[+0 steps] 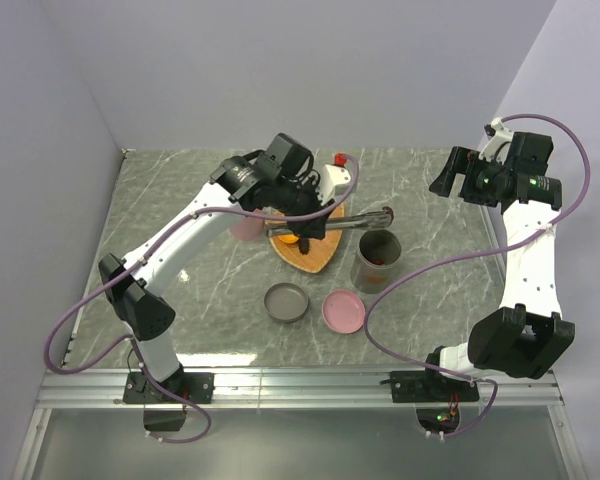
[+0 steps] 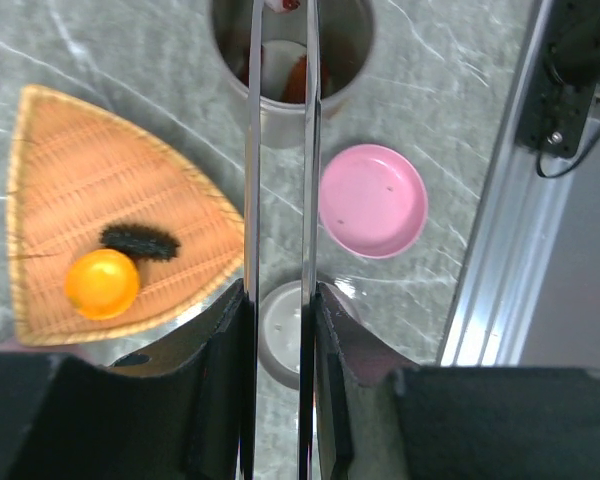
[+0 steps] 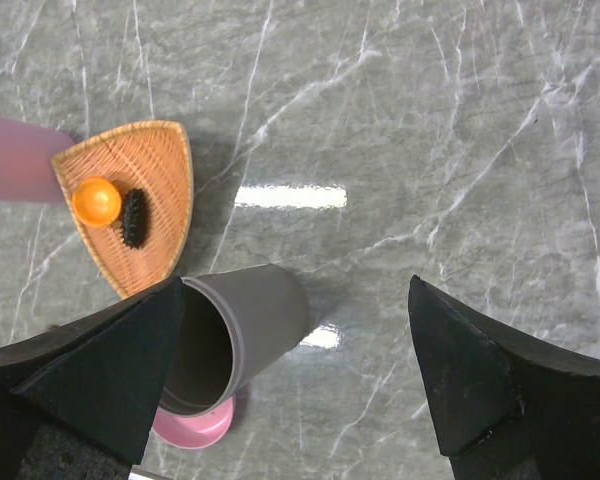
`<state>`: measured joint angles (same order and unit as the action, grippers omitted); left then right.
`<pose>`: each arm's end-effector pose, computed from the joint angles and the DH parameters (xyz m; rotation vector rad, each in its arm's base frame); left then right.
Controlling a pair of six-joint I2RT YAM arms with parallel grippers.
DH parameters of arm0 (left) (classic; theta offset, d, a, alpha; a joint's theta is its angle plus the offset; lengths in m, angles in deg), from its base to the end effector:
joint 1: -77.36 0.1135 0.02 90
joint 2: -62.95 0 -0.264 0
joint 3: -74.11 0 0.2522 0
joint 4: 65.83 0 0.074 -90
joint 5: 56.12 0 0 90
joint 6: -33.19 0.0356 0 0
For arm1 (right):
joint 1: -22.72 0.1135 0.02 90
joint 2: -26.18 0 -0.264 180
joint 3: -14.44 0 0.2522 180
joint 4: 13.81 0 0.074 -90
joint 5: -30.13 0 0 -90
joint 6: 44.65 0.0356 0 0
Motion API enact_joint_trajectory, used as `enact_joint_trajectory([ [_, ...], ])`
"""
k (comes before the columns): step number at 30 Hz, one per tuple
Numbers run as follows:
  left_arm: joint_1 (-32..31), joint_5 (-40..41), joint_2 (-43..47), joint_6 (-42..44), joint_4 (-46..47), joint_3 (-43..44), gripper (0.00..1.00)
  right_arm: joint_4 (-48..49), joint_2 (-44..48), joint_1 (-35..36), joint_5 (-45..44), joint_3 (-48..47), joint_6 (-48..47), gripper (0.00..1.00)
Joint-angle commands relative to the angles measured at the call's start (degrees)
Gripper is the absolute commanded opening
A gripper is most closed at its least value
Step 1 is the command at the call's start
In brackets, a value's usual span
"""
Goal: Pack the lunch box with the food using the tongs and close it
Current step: Place the fake food in the packing box.
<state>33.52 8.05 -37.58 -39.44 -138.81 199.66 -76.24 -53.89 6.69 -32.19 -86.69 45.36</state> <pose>0.2545 -0.2659 0.4010 1.4180 1.9777 -0.7544 0.2824 -0.0639 0.3944 0.0648 2.2242 0.4003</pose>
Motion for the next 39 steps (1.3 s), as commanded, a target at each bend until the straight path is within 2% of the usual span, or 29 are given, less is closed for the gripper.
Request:
enact_joint_trajectory([
  [1, -1.34, -1.34, 1.04, -1.02, 0.16, -0.95, 0.02, 1.38, 0.71, -0.49, -0.35, -1.57, -0.1, 1.0],
  [10, -3.63, 1.92, -1.86, -1.81, 0.43, -0.08, 0.06, 1.38, 0.97, -0.4, -0.52, -1.31, -0.1, 1.0],
  [13, -4.07, 2.97, -2.39, -1.99, 0.25, 0.27, 0.11, 1.47, 1.06, -0.49, -0.61, -1.13, -0.1, 1.0],
  [14, -4.24, 3.06, -2.56, -1.9, 0.16, 0.36, 0.17, 1.38, 0.97, -0.49, -0.61, -1.13, -0.1, 1.0],
  [17, -4.33, 3.32, -2.74, -2.34, 0.51, 0.27, 0.28, 1.38, 0.88, -0.49, -0.61, -1.13, -0.1, 1.0],
  [25, -4.33, 4.29, -2.04, -2.95, 1.48, 0.01, 0.49, 1.2, 0.97, -0.49, -0.61, -1.22, -0.1, 1.0],
  [32, -4.07, 7.27, 1.82, -4.27, 3.06, -1.39, 0.46, 1.29, 1.24, -0.4, -1.23, -0.96, -0.1, 1.0],
  [36, -2.93, 7.72, 8.22, -6.11, 4.99, -7.1, 0.45, 1.2, 1.15, -0.49, -1.49, -1.31, -0.1, 1.0],
  [39, -0.91, 6.76, 12.53, -8.04, 6.4, -15.07, 0.46, 1.12, 1.24, -0.49, -1.58, -1.57, -0.1, 1.0],
])
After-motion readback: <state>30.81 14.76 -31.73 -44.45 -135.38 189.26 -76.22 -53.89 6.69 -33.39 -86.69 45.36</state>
